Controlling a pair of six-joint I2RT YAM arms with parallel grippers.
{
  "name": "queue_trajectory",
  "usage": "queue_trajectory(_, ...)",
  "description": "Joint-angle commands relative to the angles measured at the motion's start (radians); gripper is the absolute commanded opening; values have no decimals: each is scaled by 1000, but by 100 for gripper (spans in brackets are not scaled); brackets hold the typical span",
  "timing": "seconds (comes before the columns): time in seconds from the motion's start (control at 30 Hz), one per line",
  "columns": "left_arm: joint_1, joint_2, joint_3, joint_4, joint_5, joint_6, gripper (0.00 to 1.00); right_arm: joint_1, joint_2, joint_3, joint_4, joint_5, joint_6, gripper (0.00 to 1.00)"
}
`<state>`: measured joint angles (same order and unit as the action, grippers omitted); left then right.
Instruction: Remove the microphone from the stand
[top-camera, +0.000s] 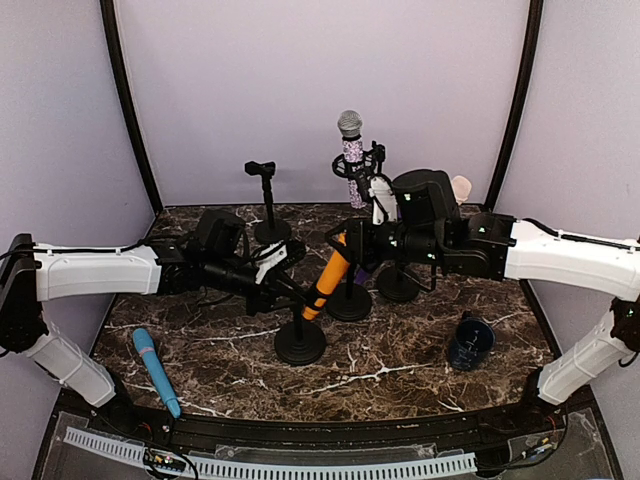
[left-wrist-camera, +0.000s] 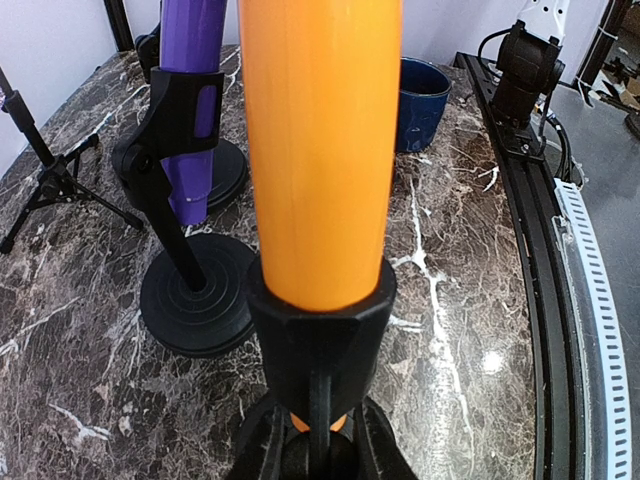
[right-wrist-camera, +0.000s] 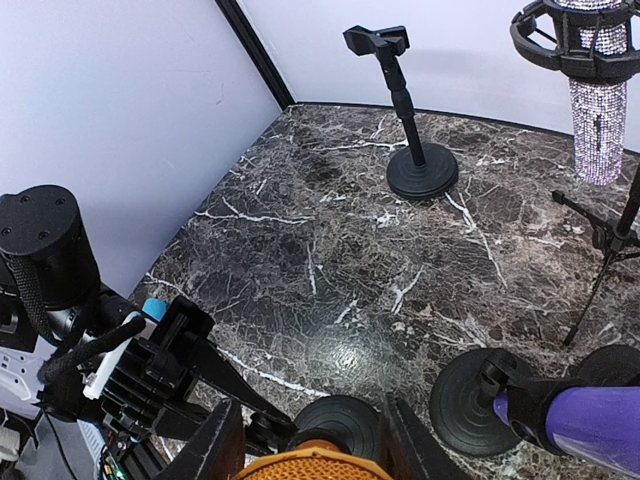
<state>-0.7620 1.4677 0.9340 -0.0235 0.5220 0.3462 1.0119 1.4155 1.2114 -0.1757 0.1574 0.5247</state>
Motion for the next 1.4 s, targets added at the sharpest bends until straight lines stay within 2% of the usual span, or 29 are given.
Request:
queue_trajectory(0.0, 8, 22, -14, -105, -63, 16, 0, -13, -42, 31, 116, 21, -33, 37)
queue_trajectory(0.4, 9, 25, -15, -107, -70, 18, 0, -57, -109, -59, 266, -252, -83, 35)
queue_trajectory(0.57, 8, 25, -15, -106, -71, 19, 0, -65, -115, -76, 296, -303, -91, 35)
queue_trajectory(0.9, 8, 27, -17, -108, -76, 21, 0, -70, -107, -51, 246, -229, -52, 35)
queue_trajectory(1.37, 0, 33, -17, -113, -89, 27, 0, -72, -95, -4, 122, -49, 43, 35)
